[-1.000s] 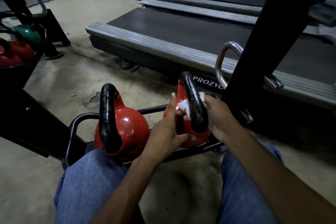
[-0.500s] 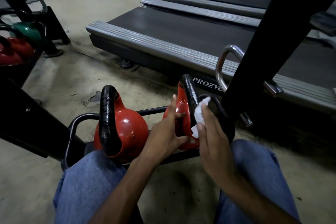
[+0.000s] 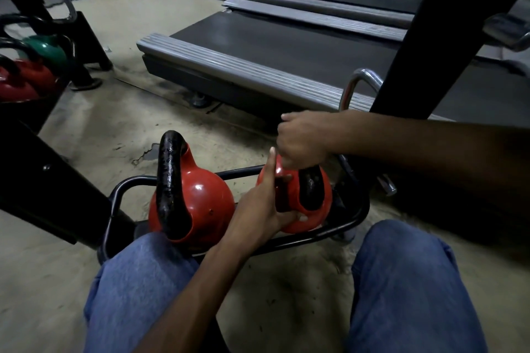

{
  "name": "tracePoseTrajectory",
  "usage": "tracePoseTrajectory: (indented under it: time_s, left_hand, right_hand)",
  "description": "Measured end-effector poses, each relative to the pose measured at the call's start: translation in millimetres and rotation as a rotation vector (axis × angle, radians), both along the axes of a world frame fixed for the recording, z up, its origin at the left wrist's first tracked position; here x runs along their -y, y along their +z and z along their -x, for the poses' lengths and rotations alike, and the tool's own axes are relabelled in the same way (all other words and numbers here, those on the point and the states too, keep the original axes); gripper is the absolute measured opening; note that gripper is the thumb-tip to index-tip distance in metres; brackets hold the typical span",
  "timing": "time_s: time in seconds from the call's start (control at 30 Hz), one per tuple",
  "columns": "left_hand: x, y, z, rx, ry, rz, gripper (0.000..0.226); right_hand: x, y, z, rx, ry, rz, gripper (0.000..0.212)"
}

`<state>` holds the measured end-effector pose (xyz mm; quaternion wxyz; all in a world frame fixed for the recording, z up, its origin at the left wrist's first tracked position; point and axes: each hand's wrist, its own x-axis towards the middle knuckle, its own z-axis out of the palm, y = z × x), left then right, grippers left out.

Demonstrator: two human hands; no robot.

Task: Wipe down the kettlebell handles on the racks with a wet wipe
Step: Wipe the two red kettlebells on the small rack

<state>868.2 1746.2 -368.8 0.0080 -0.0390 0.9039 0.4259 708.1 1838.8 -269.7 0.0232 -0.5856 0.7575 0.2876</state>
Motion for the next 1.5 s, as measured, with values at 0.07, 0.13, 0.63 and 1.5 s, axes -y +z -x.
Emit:
tracePoseTrajectory:
  time_s: [0.07, 0.13, 0.63, 1.5]
  left_hand:
    - [-1, 0, 1, -0.005, -0.004, -0.003, 0.143]
    - [0, 0, 2, -0.004, -0.017, -0.016, 0.142]
    - [-1, -16, -2, -0.057, 0.052, -0.096, 0.131]
    - [-18, -19, -8, -0.031, 0.163, -0.129, 0.113]
  right_hand:
    - [-9, -4, -18, -0.010, 0.059, -0.045, 0.070]
    - [-23, -9, -39, -0.018, 0.110, -0.036, 0.076]
    - [-49, -94, -126, 0.902, -1.068, 1.694, 0.058]
    - [-88, -95, -82, 0.064, 0.110, 0.987, 0.026]
